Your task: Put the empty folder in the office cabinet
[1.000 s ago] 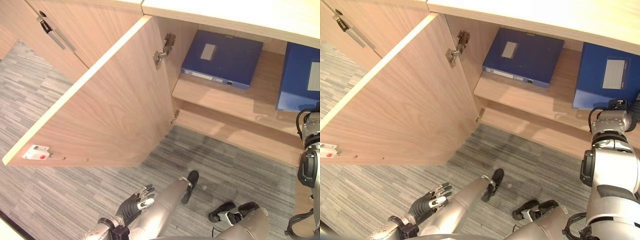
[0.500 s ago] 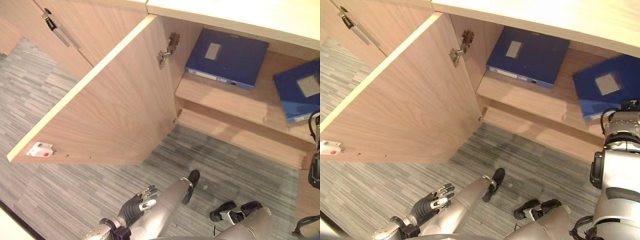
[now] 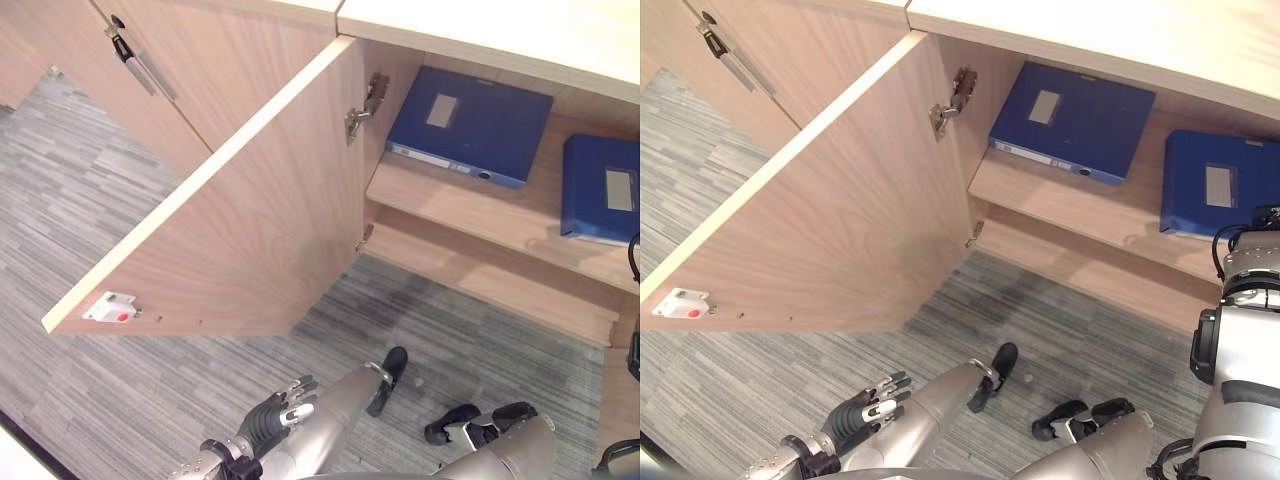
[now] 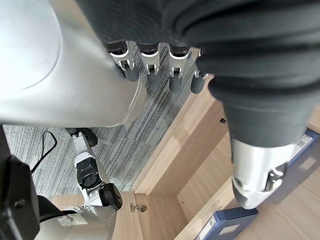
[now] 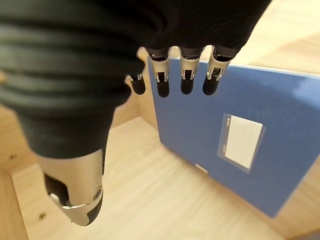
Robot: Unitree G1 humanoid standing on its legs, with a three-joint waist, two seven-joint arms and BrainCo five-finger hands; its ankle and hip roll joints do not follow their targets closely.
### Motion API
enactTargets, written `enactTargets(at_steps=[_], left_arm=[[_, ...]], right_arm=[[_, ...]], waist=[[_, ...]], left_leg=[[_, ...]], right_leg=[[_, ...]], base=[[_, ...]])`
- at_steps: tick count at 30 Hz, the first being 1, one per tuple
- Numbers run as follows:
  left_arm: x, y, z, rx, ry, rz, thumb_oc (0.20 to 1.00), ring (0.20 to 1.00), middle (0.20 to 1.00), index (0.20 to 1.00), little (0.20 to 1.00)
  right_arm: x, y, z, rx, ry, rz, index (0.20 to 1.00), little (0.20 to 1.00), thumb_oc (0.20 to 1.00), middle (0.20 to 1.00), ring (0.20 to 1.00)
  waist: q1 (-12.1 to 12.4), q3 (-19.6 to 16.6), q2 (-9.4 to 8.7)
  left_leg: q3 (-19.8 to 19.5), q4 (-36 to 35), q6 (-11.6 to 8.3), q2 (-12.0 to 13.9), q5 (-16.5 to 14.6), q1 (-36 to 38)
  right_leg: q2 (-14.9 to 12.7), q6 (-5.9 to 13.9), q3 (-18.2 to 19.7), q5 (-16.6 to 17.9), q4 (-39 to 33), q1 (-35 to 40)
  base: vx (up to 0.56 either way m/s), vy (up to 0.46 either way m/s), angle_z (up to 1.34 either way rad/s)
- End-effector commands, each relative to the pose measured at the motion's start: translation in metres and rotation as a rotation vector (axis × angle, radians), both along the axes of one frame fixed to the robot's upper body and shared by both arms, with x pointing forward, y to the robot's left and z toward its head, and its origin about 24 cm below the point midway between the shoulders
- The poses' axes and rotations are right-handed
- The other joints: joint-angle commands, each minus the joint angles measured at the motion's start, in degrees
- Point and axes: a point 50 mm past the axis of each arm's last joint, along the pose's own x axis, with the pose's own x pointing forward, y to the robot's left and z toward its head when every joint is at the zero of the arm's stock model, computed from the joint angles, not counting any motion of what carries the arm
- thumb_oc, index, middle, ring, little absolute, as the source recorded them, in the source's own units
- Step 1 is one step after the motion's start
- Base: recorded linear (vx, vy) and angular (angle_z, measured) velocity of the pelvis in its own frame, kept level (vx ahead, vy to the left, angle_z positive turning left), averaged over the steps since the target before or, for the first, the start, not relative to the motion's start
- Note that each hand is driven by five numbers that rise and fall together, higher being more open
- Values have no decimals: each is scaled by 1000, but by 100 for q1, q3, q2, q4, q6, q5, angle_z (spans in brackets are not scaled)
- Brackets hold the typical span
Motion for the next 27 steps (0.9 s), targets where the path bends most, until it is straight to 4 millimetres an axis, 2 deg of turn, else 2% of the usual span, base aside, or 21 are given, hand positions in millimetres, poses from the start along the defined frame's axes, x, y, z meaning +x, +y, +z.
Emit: enactTargets(at_steps=[1,3,7,8,9,10,11,14,15,16,17,19,20,21,22,23,25,27], left_arm=[[-23,5,0,-21,50,2,1000,1000,1000,1000,1000],[-23,6,0,-22,49,1,1000,1000,1000,1000,1000],[-24,12,1,-2,39,-10,1000,1000,1000,1000,1000],[-24,12,1,-3,39,-10,1000,1000,1000,1000,1000],[-25,14,2,6,30,-20,1000,1000,1000,1000,1000],[-25,13,2,2,29,-18,1000,1000,1000,1000,1000],[-26,14,2,4,28,-20,1000,1000,1000,1000,1000],[-26,12,4,-23,24,16,1000,1000,1000,1000,1000],[-25,13,6,-20,7,44,1000,1000,1000,1000,1000],[-24,12,7,-22,-4,53,1000,1000,1000,1000,1000],[-24,12,7,-22,-4,56,1000,1000,1000,1000,1000],[-20,10,9,-31,-30,86,1000,1000,1000,1000,1000],[-17,10,10,-39,-45,127,1000,1000,1000,1000,1000],[-15,10,11,-45,-52,152,1000,1000,1000,1000,1000],[-15,10,11,-44,-52,152,1000,1000,1000,1000,1000],[-11,13,12,-46,-66,190,1000,1000,1000,1000,1000],[-10,13,13,-52,-70,209,1000,1000,1000,1000,1000],[-5,17,13,-53,-82,257,1000,1000,1000,1000,1000]], right_arm=[[-4,-8,14,-214,194,87,1000,1000,1000,1000,1000],[-4,-8,15,-258,265,116,1000,1000,1000,1000,1000],[-7,-11,15,-474,610,248,1000,1000,1000,1000,1000],[-7,-11,16,-477,612,250,1000,1000,1000,1000,1000],[-11,-15,22,-559,723,258,1000,1000,1000,1000,1000],[-10,-14,24,-566,727,260,1000,1000,1000,1000,1000],[-14,-18,30,-639,823,256,1000,1000,1000,1000,1000],[-8,-16,49,-716,805,204,1000,1000,1000,1000,1000],[1,-8,58,-842,857,188,1000,1000,1000,1000,1000],[11,1,59,-894,858,204,1000,1000,1000,1000,1000],[12,2,59,-896,859,204,1000,1000,1000,1000,1000],[32,25,54,-978,821,239,1000,1000,1000,1000,1000],[47,45,52,-1028,762,273,1000,1000,1000,1000,1000],[53,55,50,-1046,729,286,1000,1000,1000,1000,1000],[53,55,49,-1045,730,286,1000,1000,1000,1000,1000],[59,67,47,-1066,700,300,1000,1000,1000,1000,1000],[63,75,44,-1078,676,317,1000,1000,1000,1000,1000],[71,97,24,-1090,647,392,1000,1000,1000,1000,1000]], waist=[[163,1,-238],[152,15,-248],[161,55,-327],[149,57,-326],[152,69,-377],[128,70,-364],[134,74,-393],[76,80,-413],[31,85,-453],[-6,96,-456],[-26,97,-460],[-155,118,-465],[-248,118,-486],[-298,118,-506],[-298,116,-509],[-358,105,-528],[-391,94,-535],[-478,21,-607]], left_leg=[[-295,273,-373,513,-1562,576],[-282,268,-367,506,-1548,579],[-296,210,-352,523,-1539,641],[-291,204,-349,516,-1524,635],[-292,200,-347,518,-1522,640],[-293,194,-349,514,-1515,637],[-292,176,-349,518,-1511,654],[-309,124,-343,517,-1500,704],[-283,113,-344,517,-1516,756],[-253,107,-343,524,-1525,773],[-248,101,-340,518,-1508,767],[-183,99,-342,534,-1524,779],[-139,76,-352,555,-1530,789],[-120,71,-360,570,-1536,795],[-123,69,-361,573,-1535,799],[-104,16,-369,600,-1528,834],[-98,-30,-382,619,-1522,874],[-88,-284,-426,690,-1469,1097]], right_leg=[[-40,177,301,-649,224,-675],[-53,143,311,-655,241,-694],[-38,112,390,-646,271,-765],[-54,80,377,-656,269,-769],[-56,70,378,-645,273,-782],[-63,60,377,-653,274,-787],[-61,63,392,-637,271,-798],[-59,51,410,-641,293,-819],[-28,87,460,-602,291,-819],[-2,91,481,-582,280,-825],[-16,58,467,-592,277,-826],[28,58,494,-559,260,-823],[49,53,463,-533,219,-781],[79,55,437,-517,183,-734],[81,54,428,-517,180,-724],[112,68,380,-471,142,-656],[141,73,349,-450,115,-608],[299,179,217,-230,-110,-348]], base=[[4,22,-4],[-7,10,-8],[-7,-1,-12],[-7,-3,11],[-9,-4,22],[1,5,21],[0,0,0],[4,18,-5],[14,40,-1],[8,29,-12],[-13,14,-23],[-19,22,-29],[-22,14,12],[-20,0,24],[-16,-2,-23],[-10,2,-59],[-14,-17,-45],[-9,-50,-16]])
